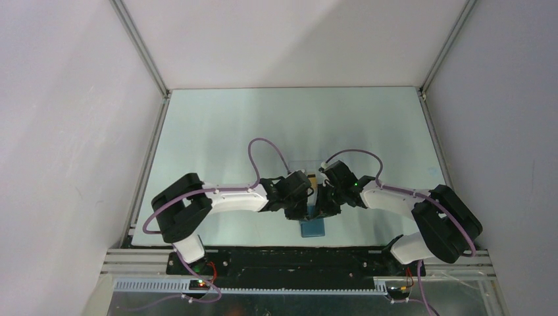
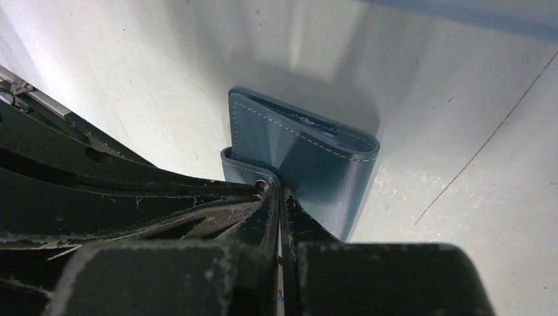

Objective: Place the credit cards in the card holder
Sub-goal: Close the card holder at the center of the board.

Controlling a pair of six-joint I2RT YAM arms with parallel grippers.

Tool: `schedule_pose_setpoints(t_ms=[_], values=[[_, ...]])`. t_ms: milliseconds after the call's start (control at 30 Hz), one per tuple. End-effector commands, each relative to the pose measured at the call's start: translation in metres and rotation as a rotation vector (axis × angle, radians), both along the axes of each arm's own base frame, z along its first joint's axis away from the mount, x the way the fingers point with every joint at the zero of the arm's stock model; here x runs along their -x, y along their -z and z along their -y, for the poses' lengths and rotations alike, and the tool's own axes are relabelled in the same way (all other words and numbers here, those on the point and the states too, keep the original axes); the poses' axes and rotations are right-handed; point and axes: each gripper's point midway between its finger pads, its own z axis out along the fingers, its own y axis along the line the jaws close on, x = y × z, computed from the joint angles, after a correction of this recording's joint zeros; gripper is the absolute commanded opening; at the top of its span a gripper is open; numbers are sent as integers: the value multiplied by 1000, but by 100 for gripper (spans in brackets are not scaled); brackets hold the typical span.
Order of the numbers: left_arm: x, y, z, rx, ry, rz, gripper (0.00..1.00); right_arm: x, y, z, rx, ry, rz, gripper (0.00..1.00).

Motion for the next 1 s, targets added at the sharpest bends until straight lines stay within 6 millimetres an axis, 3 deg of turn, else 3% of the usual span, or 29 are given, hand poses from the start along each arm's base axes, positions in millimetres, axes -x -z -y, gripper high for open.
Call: schedule_pose_setpoints(t_ms=[0, 967], values=[[2, 5, -2, -15, -4, -3, 0, 3, 19, 16, 105, -9, 6, 0], [5, 19, -36, -168, -65, -23, 0, 23, 23, 14, 139, -73, -6, 0]])
